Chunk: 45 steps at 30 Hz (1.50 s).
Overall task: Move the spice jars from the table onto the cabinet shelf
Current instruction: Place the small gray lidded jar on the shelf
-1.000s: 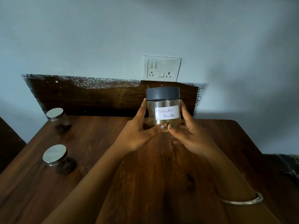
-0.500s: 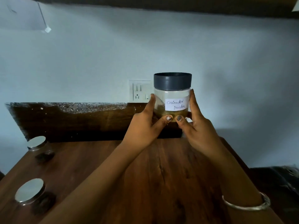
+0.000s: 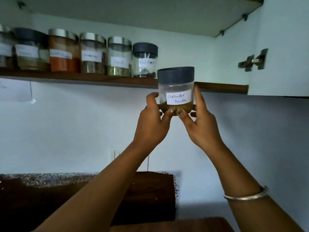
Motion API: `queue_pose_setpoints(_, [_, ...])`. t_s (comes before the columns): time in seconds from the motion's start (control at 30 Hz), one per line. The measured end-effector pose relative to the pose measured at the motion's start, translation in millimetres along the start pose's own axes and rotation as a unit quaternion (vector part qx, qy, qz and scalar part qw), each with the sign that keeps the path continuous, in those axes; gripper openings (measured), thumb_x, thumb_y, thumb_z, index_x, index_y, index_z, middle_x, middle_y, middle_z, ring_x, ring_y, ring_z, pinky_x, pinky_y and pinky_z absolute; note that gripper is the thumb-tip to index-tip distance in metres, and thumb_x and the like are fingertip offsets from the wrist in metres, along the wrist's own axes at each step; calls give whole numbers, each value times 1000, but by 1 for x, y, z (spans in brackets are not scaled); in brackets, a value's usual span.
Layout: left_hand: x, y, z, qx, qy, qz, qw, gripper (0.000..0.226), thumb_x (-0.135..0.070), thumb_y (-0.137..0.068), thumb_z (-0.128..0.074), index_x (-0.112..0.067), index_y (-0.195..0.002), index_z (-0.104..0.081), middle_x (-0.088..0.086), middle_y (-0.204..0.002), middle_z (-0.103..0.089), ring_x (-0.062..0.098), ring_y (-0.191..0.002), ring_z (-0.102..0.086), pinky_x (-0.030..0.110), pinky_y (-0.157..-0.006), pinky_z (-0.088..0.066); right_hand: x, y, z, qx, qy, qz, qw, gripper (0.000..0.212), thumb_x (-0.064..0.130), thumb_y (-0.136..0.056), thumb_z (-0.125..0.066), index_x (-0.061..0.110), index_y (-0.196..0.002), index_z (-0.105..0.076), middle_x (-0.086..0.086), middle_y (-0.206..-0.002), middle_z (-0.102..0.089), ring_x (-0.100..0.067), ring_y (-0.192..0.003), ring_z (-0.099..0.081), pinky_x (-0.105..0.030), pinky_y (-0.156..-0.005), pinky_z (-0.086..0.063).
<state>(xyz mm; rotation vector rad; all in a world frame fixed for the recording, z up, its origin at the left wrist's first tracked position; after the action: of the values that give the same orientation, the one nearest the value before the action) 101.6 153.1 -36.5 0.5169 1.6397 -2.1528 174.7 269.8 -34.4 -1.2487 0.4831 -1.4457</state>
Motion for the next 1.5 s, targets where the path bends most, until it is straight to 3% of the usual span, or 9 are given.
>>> queue_pose_setpoints(0.17, [-12, -58, -5, -54, -17, -60, 997, 36, -24, -90, -58, -10, -119, -41, 1, -111, -63, 9, -91, -58, 16, -68, -43, -7, -61, -6, -50, -4, 8, 999, 65, 41, -87, -56, 18, -138, -23, -6, -137, -50, -25, -113, -57, -21, -76, -44])
queue_pose_setpoints(0.23, [-13, -78, -7, -68, -29, -77, 994, 33, -22, -91, -56, -9, -118, -43, 2, -109, -64, 6, -85, -55, 11, -63, -41, -8, -81, -11, -59, -6, 21, 998, 56, 39, -88, -54, 13, -130, -27, -10, -132, -53, -26, -106, -61, -14, -66, -44])
queue_pose_setpoints(0.33, [-8, -102, -12, -78, -50, -78, 993, 31, -21, -92, -54, -8, -118, -45, 6, -106, -65, 11, -84, -59, 13, -60, -41, -8, -106, -20, -55, 15, 26, 998, 49, 39, -90, -50, 10, -124, -29, -14, -127, -55, -30, -100, -62, -28, -66, -51])
queue_pose_setpoints(0.43, [2, -114, -20, -76, -96, -74, 990, 34, -20, -92, -53, -7, -123, -46, 12, -113, -57, 23, -96, -58, 26, -74, -47, -12, -122, -25, -55, 66, 28, 996, 47, 40, -91, -49, 9, -123, -34, -16, -118, -60, -33, -97, -61, -38, -71, -52])
queue_pose_setpoints(0.6, [14, -117, -34, -61, -175, -80, 979, 51, -18, -93, -50, -7, -141, -34, 17, -129, -37, 27, -111, -48, 28, -97, -41, -21, -134, -30, -46, 223, 13, 974, 49, 49, -92, -42, 9, -121, -42, -15, -111, -61, -33, -98, -56, -39, -79, -46])
queue_pose_setpoints(0.87, [17, -121, -50, 3, -327, -48, 944, 71, -27, -96, -42, -1, -147, -1, 19, -138, -24, 30, -117, -42, 34, -96, -42, -27, -129, -49, -25, 356, 6, 934, 70, 48, -91, -38, 5, -143, -20, -17, -133, -45, -34, -118, -40, -45, -101, -32])
queue_pose_setpoints(1.03, [11, -121, -47, 21, -335, -46, 941, 48, -15, -93, -44, 0, -136, -28, 15, -131, -31, 29, -109, -46, 30, -83, -41, -27, -122, -56, -1, 386, 20, 922, 82, 40, -85, -52, 3, -145, -9, -17, -136, -40, -34, -122, -36, -48, -106, -26])
queue_pose_setpoints(1.27, [17, -113, -51, 62, -431, -46, 899, 75, -24, -89, -56, 4, -143, -11, 18, -135, -22, 26, -109, -46, 30, -92, -45, -28, -117, -57, 11, 384, 27, 923, 84, 36, -83, -56, 6, -145, -8, -16, -141, -34, -34, -129, -29, -50, -108, -25])
queue_pose_setpoints(1.5, [32, -86, -37, 112, -471, -94, 870, 88, -31, -87, -55, -3, -147, 2, 20, -140, -26, 34, -118, -42, 41, -92, -44, -17, -91, -76, 57, 344, 32, 937, 101, 45, -81, -64, 18, -147, 8, -20, -155, 8, -41, -142, 6, -55, -113, -12])
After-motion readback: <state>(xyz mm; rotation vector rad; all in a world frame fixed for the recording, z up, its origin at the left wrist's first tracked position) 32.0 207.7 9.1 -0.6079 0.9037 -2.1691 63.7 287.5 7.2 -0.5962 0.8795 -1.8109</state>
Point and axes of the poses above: each hand's wrist, its own y-axis away from the middle knuckle, its own z-axis out of the back of the hand, x = y × z, the point moved 4 cm from there along -y, towards the middle knuckle
